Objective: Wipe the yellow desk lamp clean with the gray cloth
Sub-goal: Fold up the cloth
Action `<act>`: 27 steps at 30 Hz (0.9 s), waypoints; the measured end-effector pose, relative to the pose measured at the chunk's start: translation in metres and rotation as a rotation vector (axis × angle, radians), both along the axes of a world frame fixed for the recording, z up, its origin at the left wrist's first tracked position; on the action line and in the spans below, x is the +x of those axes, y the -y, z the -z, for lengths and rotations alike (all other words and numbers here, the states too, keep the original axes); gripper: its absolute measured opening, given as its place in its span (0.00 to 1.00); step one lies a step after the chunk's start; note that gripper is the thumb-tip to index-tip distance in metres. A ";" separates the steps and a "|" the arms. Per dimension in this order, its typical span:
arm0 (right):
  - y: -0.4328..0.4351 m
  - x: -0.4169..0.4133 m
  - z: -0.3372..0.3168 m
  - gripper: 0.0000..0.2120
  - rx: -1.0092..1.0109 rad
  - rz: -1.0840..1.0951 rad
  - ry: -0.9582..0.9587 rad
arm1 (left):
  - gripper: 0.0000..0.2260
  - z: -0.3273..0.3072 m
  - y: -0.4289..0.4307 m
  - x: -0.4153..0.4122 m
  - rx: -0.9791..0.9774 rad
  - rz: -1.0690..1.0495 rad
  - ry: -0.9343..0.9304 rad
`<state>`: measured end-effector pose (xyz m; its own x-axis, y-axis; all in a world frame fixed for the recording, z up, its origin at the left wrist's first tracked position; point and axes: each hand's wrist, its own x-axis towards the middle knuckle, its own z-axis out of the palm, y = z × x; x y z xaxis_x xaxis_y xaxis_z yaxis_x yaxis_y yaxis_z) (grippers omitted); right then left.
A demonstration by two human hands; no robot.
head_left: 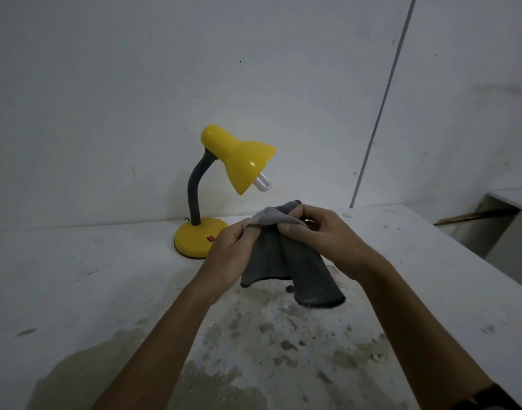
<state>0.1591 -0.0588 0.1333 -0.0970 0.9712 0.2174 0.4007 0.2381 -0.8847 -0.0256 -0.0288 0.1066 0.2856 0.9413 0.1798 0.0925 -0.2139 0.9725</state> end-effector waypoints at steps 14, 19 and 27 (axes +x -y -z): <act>-0.011 0.001 0.006 0.16 0.156 0.305 -0.042 | 0.26 0.019 -0.017 0.008 -0.609 0.088 0.399; -0.018 0.000 0.016 0.12 0.232 0.577 0.028 | 0.22 0.018 -0.008 0.012 -0.406 0.141 0.091; -0.011 0.031 0.056 0.24 -0.523 0.018 -0.512 | 0.09 0.036 -0.010 0.033 -0.389 0.033 0.229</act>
<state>0.1900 -0.0478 0.0771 -0.0900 0.9611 -0.2611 -0.0936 -0.2692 -0.9585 0.0073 -0.0185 0.0710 0.3107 0.9424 -0.1236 -0.1349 0.1724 0.9757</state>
